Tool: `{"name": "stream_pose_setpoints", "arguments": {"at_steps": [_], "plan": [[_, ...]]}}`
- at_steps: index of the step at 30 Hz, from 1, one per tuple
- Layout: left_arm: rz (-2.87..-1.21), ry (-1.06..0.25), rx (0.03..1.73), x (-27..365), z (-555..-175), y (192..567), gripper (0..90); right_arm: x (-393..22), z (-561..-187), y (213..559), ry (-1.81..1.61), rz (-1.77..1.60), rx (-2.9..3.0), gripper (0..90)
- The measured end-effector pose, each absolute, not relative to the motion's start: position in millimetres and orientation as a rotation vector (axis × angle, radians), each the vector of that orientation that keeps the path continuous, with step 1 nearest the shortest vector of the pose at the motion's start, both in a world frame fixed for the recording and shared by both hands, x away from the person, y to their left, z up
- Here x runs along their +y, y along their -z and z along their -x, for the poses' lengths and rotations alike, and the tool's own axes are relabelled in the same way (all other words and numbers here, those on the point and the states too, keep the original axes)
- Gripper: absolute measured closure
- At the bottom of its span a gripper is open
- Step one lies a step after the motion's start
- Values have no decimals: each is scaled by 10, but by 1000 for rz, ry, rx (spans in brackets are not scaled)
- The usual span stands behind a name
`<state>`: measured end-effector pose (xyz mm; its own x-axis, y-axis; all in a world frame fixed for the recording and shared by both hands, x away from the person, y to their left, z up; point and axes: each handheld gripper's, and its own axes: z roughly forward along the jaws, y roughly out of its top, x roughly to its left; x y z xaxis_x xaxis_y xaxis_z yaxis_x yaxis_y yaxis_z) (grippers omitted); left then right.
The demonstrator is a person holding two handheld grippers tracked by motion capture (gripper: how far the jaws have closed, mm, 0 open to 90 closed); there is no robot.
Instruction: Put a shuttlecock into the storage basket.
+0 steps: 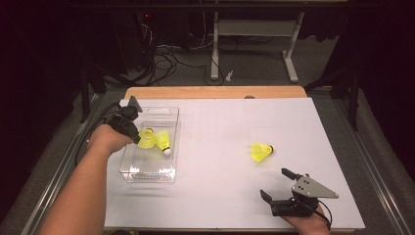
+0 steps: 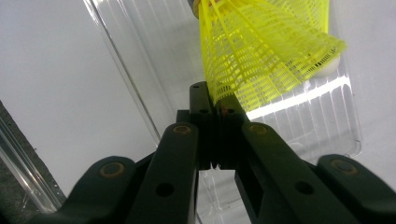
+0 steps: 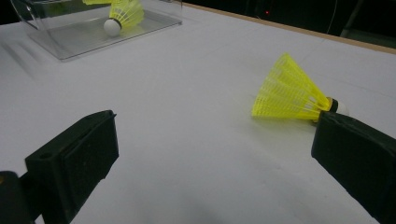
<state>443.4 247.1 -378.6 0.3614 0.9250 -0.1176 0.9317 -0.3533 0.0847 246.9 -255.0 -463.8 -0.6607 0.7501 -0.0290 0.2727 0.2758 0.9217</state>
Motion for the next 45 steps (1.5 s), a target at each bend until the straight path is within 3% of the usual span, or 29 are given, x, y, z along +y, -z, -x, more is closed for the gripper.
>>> {"name": "stream_pose_setpoints", "arguments": {"at_steps": [23, 45], "plan": [[-2443, 109, 1703, 2550, -4414, 3908, 850, -2520, -2472, 4648, -1365, -910, 2102, 20], [-2513, 139, 1664, 2402, -4324, 3928, 602, -2528, -2469, 4641, -1367, -910, 2096, 19]]}}
